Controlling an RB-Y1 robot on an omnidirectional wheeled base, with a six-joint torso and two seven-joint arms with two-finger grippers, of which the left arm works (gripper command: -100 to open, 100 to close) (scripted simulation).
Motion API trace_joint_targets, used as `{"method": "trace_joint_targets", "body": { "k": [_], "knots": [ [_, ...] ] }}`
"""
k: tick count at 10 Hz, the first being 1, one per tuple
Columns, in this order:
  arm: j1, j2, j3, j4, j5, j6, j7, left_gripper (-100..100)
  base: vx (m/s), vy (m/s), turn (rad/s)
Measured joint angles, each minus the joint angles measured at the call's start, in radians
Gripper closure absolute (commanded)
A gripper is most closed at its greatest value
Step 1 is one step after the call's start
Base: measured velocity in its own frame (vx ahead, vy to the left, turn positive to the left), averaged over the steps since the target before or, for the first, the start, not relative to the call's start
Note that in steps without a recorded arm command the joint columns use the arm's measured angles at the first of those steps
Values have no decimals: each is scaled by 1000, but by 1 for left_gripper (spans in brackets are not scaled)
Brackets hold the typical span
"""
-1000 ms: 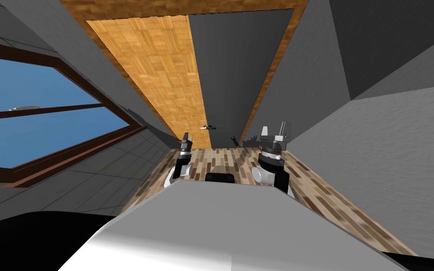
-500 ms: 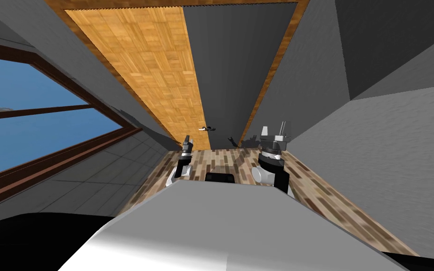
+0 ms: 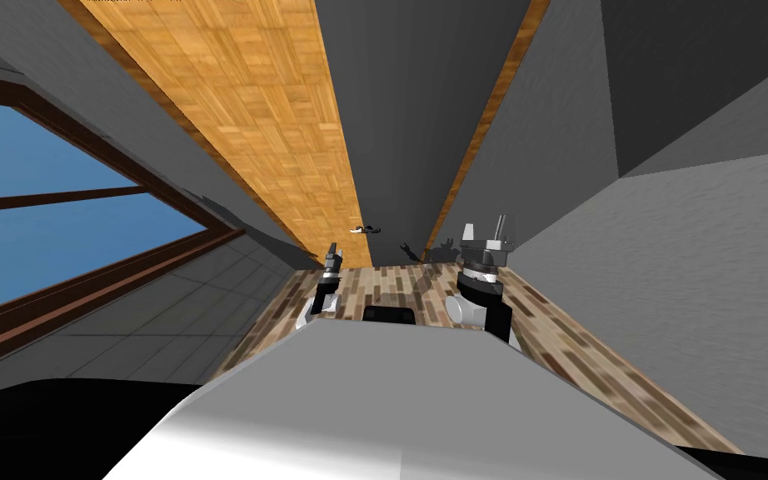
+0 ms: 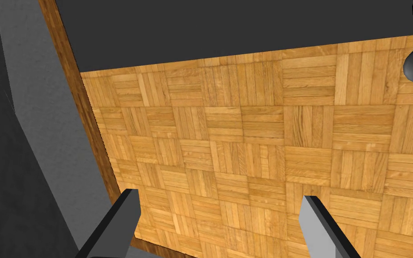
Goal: Pull the door open
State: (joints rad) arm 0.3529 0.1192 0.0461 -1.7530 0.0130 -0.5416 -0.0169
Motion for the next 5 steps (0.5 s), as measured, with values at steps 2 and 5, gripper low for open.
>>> {"method": "trace_joint_targets", "body": {
  "k": [2,5],
  "knots": [
    [-15,7,7,59,6,-18,10,-100,85,9,-43],
    [-28,12,12,121,11,-34,24,-100,75,11,-28]
  ]
}}
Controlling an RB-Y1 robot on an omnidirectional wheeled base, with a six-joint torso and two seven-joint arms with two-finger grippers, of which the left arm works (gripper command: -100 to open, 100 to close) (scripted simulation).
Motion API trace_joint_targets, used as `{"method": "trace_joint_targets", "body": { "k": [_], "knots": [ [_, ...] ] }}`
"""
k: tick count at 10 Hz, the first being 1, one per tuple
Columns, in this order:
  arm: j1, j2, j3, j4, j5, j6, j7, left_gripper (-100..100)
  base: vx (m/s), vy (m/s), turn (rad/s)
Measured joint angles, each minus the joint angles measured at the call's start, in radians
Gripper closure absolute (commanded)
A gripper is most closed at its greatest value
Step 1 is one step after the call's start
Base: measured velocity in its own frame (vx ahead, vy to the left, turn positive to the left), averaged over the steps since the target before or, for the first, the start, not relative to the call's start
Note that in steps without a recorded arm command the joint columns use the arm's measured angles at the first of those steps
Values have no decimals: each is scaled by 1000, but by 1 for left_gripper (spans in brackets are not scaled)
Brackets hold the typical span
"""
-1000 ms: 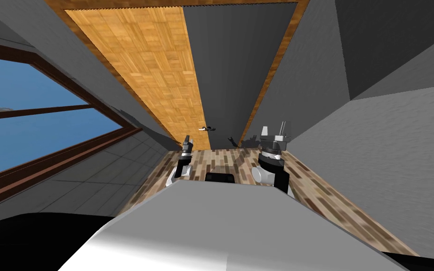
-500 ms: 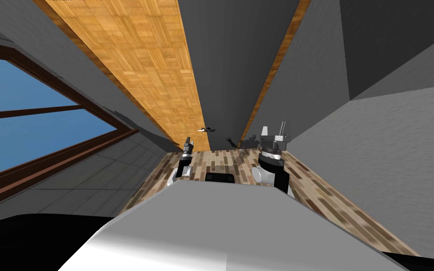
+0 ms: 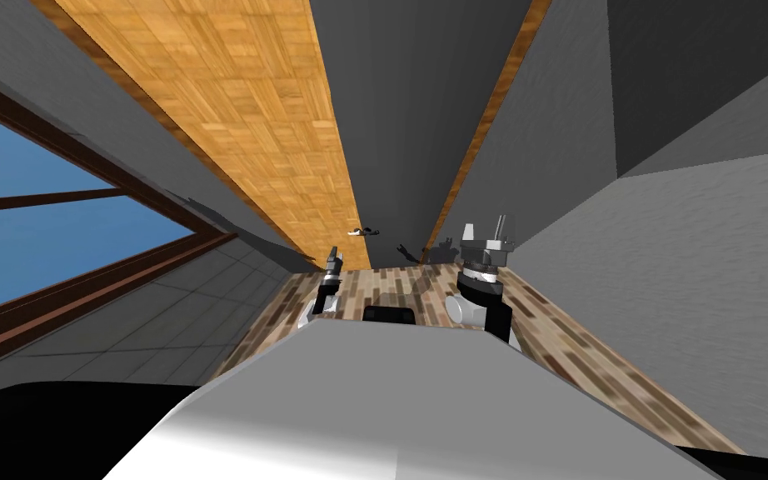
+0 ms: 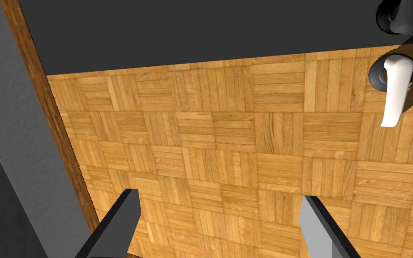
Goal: Pull the door open
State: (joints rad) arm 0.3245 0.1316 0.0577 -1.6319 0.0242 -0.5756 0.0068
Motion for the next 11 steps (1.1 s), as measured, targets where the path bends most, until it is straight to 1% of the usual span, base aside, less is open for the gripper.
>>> {"method": "trace_joint_targets", "body": {
  "k": [3,5,8,10,11],
  "knots": [
    [-21,6,7,78,7,-19,13,-100,82,19,-35],
    [-27,8,10,117,9,-33,19,-100,65,13,-35],
    [-44,16,18,201,17,-59,35,-100,101,22,-43],
    [-60,26,25,255,24,-71,50,-100,97,24,-37],
    [-65,29,27,285,27,-81,55,-100,84,17,-33]
  ]
}}
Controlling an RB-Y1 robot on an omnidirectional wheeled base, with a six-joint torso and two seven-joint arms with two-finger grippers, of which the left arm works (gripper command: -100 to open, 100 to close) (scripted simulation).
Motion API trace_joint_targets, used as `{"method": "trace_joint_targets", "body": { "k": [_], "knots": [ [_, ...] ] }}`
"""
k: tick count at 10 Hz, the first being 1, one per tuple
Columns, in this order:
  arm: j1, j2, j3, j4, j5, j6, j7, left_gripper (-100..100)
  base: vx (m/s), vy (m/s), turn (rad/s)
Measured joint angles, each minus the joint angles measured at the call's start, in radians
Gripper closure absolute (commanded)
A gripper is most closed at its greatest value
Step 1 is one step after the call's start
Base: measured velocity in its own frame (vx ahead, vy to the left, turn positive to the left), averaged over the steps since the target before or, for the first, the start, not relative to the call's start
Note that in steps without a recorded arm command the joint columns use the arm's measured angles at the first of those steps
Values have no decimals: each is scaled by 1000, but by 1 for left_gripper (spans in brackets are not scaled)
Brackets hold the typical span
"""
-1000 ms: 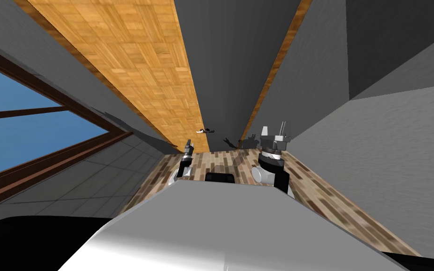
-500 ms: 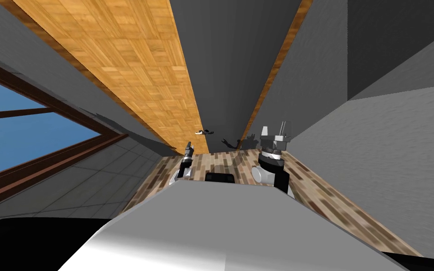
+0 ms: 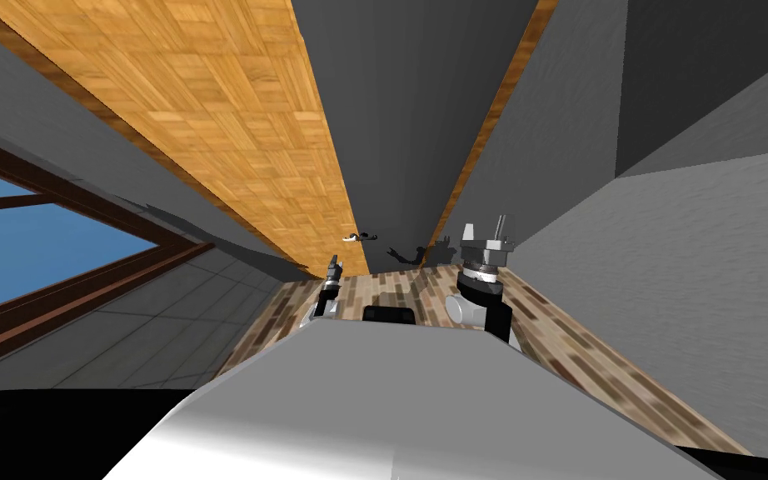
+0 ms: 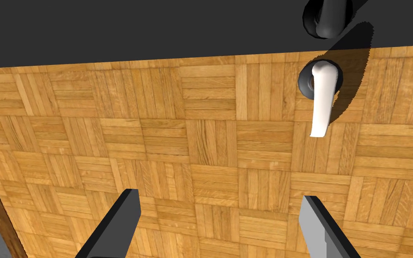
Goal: Pull the door open
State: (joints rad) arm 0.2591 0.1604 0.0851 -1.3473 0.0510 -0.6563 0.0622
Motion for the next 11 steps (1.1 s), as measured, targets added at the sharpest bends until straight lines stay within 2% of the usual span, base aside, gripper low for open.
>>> {"method": "trace_joint_targets", "body": {
  "k": [2,5,6,11],
  "knots": [
    [-19,5,6,69,5,-22,10,-100,93,4,-47],
    [-38,13,14,148,13,-43,26,-100,100,28,-33],
    [-34,14,15,160,15,-47,31,-100,99,24,-41],
    [-61,25,26,272,26,-76,54,-100,96,23,-32]
  ]
}}
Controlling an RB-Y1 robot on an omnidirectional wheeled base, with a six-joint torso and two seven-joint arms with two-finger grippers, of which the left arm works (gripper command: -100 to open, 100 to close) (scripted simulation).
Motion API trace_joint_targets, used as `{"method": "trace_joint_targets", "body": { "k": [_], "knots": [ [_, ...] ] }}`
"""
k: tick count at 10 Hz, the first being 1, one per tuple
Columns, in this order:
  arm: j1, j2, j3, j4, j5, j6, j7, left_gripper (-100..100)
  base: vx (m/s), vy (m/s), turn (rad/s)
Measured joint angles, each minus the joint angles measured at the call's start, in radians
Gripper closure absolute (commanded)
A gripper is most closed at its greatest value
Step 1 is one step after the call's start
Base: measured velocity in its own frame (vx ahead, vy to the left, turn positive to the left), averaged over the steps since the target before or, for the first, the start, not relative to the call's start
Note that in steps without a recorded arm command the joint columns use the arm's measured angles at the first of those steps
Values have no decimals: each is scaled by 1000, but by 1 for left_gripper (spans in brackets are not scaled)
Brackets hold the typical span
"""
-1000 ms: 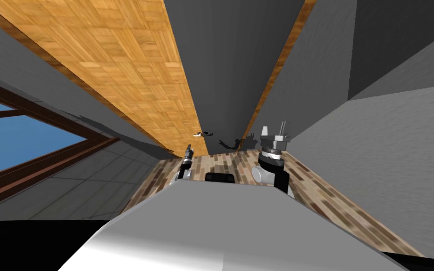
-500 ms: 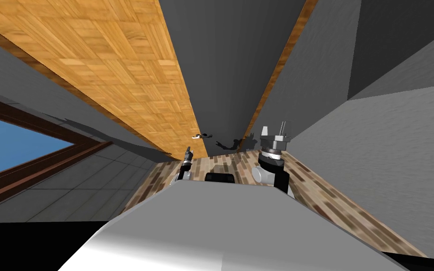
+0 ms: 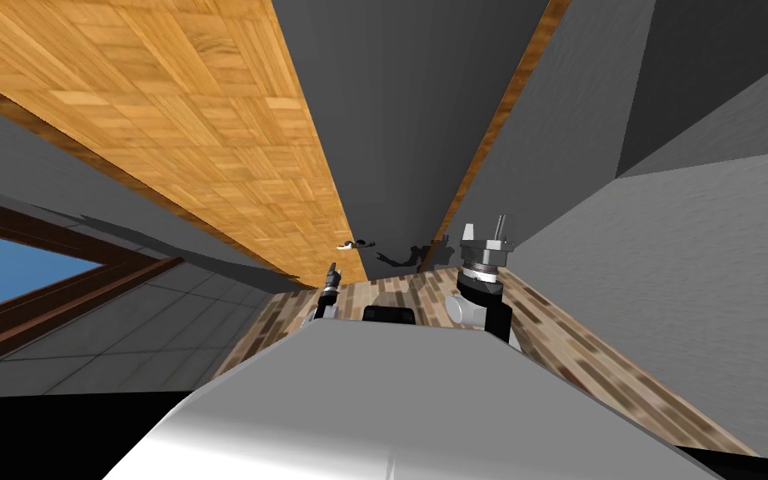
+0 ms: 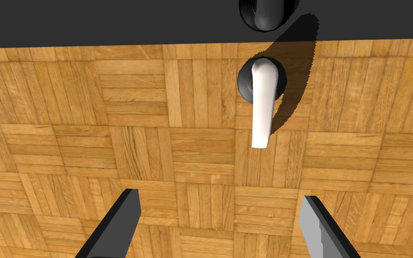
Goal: Pull the door open
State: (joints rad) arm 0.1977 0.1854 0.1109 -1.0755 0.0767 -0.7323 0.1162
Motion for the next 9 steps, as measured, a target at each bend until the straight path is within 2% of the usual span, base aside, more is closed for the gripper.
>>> {"method": "trace_joint_targets", "body": {
  "k": [4,9],
  "knots": [
    [-26,6,9,95,8,-27,15,-100,103,21,-34],
    [-45,13,16,177,16,-49,33,-100,81,19,-20]
  ]
}}
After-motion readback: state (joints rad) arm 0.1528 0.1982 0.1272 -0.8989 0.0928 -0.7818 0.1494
